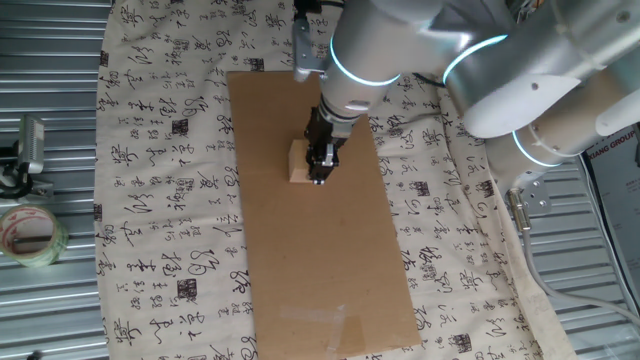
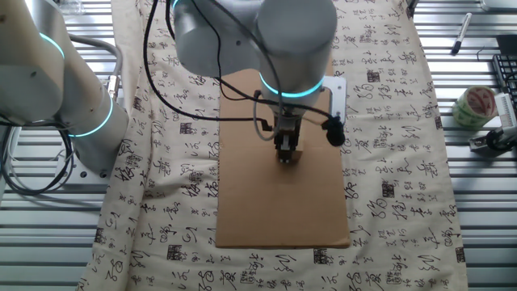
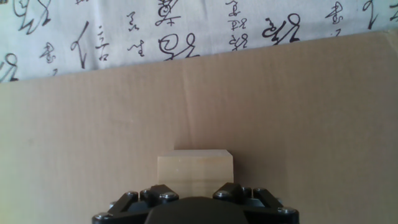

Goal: Hold a small block with the gripper and sweep it from left to right on the table

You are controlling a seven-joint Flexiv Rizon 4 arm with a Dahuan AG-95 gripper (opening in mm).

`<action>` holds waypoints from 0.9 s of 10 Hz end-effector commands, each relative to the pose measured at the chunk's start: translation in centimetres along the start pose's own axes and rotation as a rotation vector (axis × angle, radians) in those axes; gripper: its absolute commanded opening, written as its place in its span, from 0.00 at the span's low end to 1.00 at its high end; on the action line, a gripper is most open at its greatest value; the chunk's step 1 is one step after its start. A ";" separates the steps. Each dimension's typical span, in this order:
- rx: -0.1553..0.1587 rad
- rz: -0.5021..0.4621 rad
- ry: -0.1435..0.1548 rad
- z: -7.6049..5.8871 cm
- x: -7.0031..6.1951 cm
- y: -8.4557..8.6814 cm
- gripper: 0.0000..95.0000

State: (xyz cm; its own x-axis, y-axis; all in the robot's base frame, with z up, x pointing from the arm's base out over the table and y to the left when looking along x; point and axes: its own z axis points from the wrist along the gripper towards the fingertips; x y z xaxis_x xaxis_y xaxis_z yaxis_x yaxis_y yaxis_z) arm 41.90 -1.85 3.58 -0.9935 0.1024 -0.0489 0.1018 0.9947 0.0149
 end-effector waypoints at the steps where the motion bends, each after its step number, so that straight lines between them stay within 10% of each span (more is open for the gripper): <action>1: 0.012 0.000 -0.007 0.0 0.0 0.0 0.00; 9: 0.031 0.008 -0.012 0.0 -0.1 0.6 0.00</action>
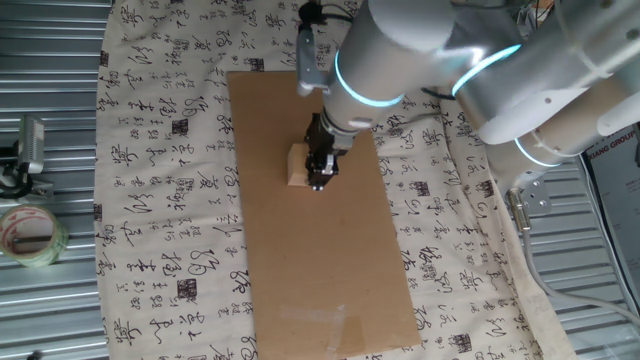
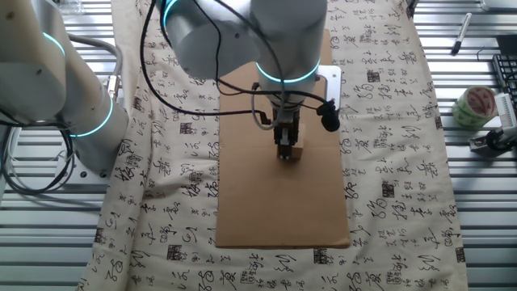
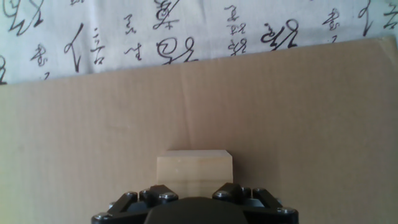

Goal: Hold a small block with the gripper and sweep it from left to right on the table

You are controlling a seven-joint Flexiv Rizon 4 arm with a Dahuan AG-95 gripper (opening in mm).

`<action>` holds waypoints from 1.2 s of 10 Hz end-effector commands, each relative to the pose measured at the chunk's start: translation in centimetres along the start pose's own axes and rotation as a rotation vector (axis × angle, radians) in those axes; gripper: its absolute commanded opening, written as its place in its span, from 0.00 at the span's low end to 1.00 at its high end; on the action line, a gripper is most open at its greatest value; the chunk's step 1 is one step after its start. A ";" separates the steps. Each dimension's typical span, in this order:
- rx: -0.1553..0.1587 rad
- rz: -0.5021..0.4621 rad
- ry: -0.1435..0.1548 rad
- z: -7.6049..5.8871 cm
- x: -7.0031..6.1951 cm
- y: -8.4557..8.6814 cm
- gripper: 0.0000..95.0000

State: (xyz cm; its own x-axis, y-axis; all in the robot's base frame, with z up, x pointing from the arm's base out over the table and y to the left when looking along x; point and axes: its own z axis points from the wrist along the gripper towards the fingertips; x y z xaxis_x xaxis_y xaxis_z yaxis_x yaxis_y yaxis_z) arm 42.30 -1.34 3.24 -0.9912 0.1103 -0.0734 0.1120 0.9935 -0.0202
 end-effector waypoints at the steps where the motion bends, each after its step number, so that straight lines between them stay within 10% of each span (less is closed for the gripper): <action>1: -0.019 0.007 0.022 -0.3 0.2 0.2 0.00; 12: 0.019 -0.062 0.003 -0.4 0.6 1.1 0.00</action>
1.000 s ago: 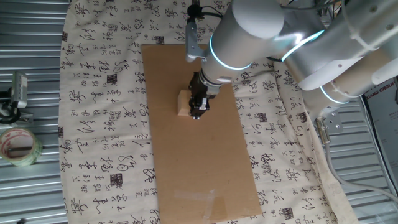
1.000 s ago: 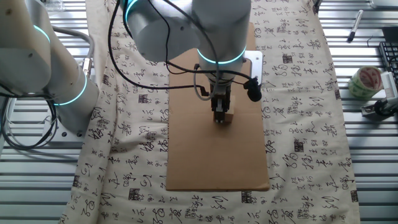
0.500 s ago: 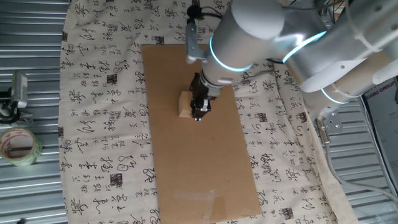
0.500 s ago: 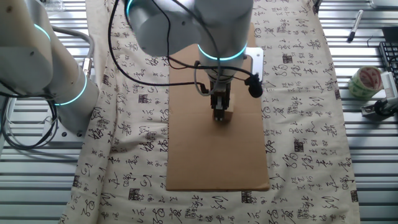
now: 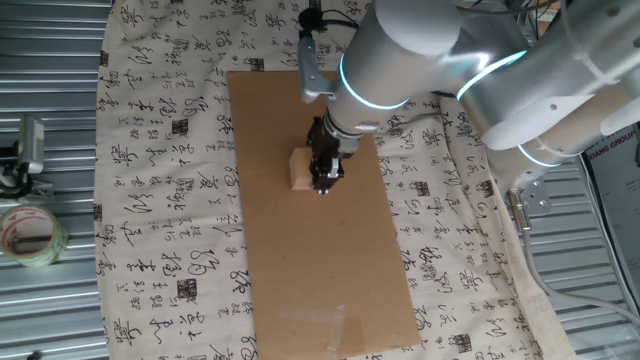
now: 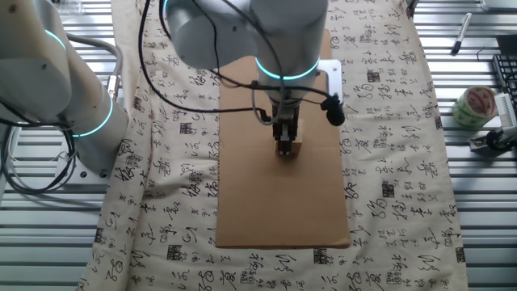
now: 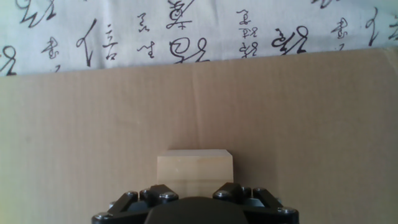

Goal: Hold a small block with the gripper and sweep it from left to right on the table

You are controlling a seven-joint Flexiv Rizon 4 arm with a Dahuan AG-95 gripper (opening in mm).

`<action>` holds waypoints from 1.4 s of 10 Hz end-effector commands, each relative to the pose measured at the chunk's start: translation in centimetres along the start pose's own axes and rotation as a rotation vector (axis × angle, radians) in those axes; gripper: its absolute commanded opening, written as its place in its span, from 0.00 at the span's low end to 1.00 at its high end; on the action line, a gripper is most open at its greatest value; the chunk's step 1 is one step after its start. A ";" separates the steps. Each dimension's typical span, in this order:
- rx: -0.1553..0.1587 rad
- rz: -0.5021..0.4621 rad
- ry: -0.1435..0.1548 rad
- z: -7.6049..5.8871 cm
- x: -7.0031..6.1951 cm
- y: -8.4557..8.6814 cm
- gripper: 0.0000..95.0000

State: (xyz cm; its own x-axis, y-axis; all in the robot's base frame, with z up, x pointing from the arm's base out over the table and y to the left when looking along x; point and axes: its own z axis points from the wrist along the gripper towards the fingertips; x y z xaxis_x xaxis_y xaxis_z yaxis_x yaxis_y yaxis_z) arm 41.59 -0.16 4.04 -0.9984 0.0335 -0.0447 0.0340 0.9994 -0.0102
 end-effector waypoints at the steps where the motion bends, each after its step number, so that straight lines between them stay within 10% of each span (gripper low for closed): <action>1: 0.042 0.020 -0.026 0.6 -0.2 0.2 0.00; 14: 0.048 0.018 -0.045 0.2 -0.2 0.8 0.00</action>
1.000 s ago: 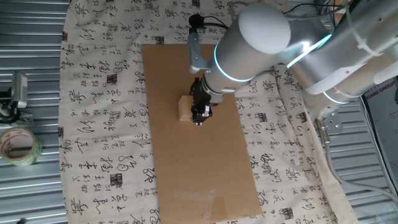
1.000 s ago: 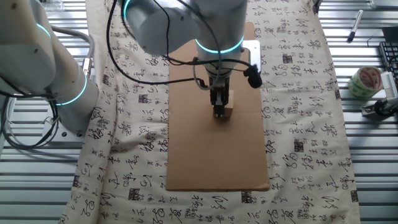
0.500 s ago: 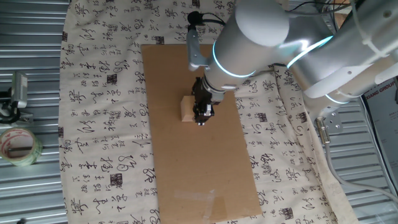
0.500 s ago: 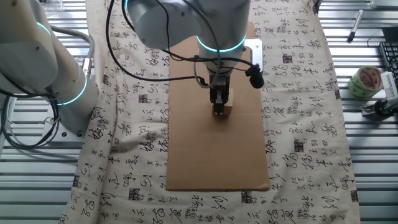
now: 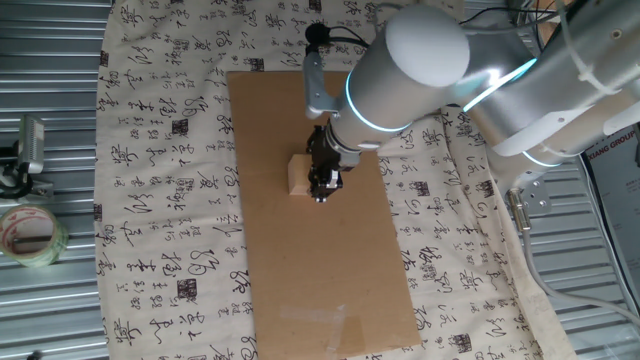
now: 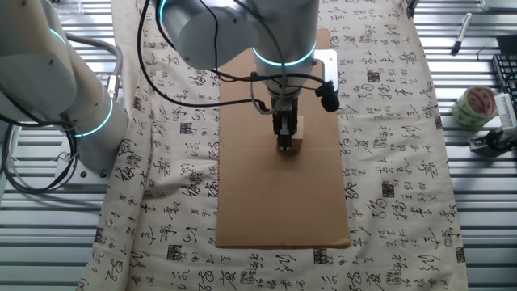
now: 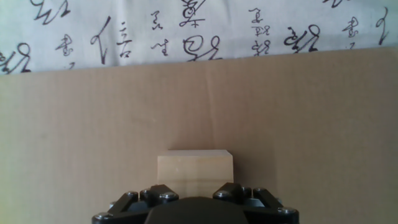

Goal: Hold a small block with the gripper and sweep it from left to right on the table

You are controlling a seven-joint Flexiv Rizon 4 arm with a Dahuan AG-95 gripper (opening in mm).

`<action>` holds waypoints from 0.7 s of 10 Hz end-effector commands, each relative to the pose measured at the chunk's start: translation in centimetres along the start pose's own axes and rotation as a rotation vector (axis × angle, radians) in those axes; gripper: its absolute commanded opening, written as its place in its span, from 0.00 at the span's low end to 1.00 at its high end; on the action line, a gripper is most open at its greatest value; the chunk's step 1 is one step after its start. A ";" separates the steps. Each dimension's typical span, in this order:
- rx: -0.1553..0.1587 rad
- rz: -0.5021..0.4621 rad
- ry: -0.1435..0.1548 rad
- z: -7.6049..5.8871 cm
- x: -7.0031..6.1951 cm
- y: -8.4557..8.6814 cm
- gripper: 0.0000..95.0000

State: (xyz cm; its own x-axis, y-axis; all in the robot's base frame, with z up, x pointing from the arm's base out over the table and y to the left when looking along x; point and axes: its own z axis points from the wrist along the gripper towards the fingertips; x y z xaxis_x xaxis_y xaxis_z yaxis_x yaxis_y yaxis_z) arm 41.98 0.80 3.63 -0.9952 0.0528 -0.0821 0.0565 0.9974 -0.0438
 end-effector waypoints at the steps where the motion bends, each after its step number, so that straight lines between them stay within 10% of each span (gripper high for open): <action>1: 0.015 -0.004 -0.012 -0.2 0.1 -0.2 0.00; 7: 0.030 -0.015 -0.017 -0.1 0.1 0.0 0.00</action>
State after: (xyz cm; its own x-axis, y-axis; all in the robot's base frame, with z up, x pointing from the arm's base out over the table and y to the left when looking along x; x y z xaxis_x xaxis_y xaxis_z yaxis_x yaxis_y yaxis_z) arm 41.99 0.71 3.53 -0.9938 0.0371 -0.1052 0.0450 0.9963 -0.0735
